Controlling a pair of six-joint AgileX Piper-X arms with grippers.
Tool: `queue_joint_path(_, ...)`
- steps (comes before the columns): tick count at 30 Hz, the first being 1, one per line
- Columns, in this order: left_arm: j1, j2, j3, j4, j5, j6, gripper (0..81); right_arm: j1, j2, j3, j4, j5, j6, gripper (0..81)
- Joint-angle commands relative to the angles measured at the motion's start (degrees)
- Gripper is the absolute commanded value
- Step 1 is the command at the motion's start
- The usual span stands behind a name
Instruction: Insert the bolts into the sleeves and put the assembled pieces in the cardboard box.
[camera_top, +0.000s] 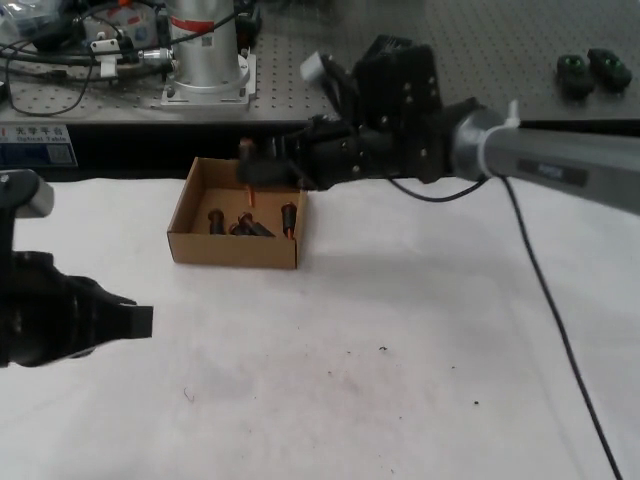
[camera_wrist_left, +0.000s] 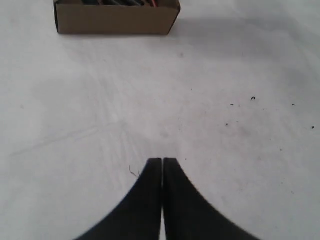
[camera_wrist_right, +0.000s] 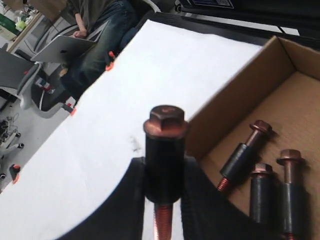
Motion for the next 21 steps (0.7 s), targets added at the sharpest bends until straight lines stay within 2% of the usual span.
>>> queue_joint_path(1,0.1,-3.9,0.1,-0.9,-0.7,-0.7,0.6,0.0,3.3,-6.2,2.5,1.9,0.0,5.4)
queue_joint_path(11,0.1,-15.9,0.3,4.6,-0.6,-2.1,0.6,-0.1,6.8,-8.9,2.7,4.3,1.2,5.4)
queue_joint_path(21,0.1,-17.7,0.3,8.3,-0.6,-2.1,0.6,-0.1,6.8,-8.9,2.7,4.6,1.2,4.9)
